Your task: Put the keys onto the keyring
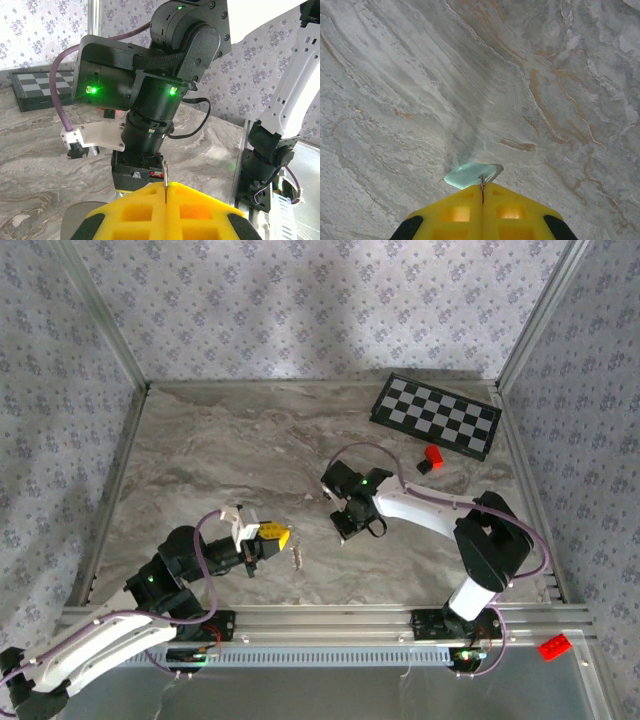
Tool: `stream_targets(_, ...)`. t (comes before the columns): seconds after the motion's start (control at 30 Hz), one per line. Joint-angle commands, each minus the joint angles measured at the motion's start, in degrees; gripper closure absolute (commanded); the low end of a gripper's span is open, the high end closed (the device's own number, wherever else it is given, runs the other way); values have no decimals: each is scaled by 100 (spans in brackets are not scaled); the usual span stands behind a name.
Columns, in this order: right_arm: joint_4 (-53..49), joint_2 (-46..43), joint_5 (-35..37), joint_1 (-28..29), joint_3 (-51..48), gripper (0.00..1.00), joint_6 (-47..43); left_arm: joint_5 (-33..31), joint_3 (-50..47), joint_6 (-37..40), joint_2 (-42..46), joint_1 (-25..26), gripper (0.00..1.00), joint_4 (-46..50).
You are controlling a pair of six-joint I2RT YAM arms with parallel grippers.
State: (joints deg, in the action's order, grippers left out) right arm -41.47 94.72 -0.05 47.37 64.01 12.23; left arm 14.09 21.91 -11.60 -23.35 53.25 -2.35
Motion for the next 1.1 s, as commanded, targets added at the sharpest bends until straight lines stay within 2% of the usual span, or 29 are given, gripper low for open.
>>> stream_targets(0.0, -71, -47, -77, 30, -123, 100, 25, -23, 6, 87, -20, -17, 100, -178)
stream_targets(0.37, -656, -254, 36, 320, -555, 100, 448, 10, -11, 56, -73, -17, 100, -253)
stream_targets(0.77, -873, 123, -461, 589, -745, 100, 798, 22, -44, 86, -55, -17, 100, -257)
stream_targets(1.07, -985, 373, -487, 763, -671, 98, 790, 33, -56, 78, -51, -17, 100, -265)
